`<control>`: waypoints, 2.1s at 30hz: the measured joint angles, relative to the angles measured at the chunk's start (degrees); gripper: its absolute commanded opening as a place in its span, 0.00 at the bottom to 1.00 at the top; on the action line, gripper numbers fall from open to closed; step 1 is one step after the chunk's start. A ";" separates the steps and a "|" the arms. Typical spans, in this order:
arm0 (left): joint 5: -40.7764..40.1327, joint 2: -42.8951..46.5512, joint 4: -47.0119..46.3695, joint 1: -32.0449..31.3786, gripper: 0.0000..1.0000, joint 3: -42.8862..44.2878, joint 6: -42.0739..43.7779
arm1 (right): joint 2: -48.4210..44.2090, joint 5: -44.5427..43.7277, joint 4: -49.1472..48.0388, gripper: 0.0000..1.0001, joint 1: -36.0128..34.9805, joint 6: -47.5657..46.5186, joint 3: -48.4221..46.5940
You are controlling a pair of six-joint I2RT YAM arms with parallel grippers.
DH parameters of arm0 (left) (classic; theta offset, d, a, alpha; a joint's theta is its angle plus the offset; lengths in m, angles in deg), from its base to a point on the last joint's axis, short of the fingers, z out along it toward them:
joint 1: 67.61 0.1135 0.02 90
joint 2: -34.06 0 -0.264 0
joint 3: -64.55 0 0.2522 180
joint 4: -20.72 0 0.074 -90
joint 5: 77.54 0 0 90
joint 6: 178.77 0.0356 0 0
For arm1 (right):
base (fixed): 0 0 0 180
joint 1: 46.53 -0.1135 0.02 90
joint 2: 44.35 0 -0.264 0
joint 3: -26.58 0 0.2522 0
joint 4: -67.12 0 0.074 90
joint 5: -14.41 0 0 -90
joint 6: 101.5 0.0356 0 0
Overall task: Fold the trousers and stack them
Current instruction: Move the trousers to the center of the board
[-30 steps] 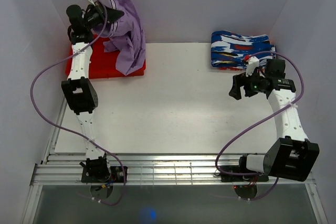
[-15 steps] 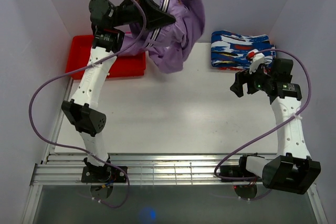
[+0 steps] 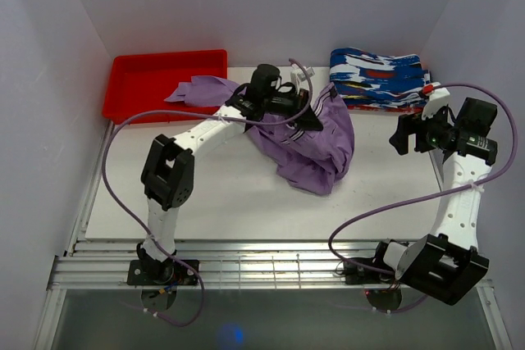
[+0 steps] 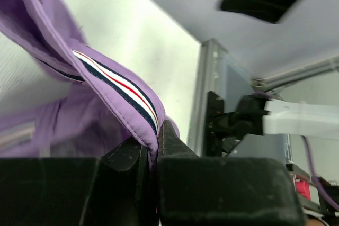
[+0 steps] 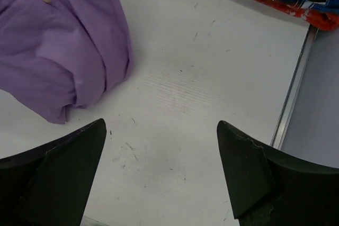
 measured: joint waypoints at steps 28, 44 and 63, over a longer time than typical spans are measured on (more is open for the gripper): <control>3.78 21.46 5.97 16.39 0.94 -9.38 14.38 | 5.46 1.57 7.23 0.90 -22.14 -0.44 -3.04; -11.15 17.18 11.67 36.15 0.98 -16.72 8.15 | 24.68 -25.44 -3.19 0.90 -67.28 -2.14 -6.40; -19.71 14.64 14.51 35.80 0.98 -16.44 21.07 | 19.45 -48.43 -12.02 0.08 -62.51 -12.52 1.84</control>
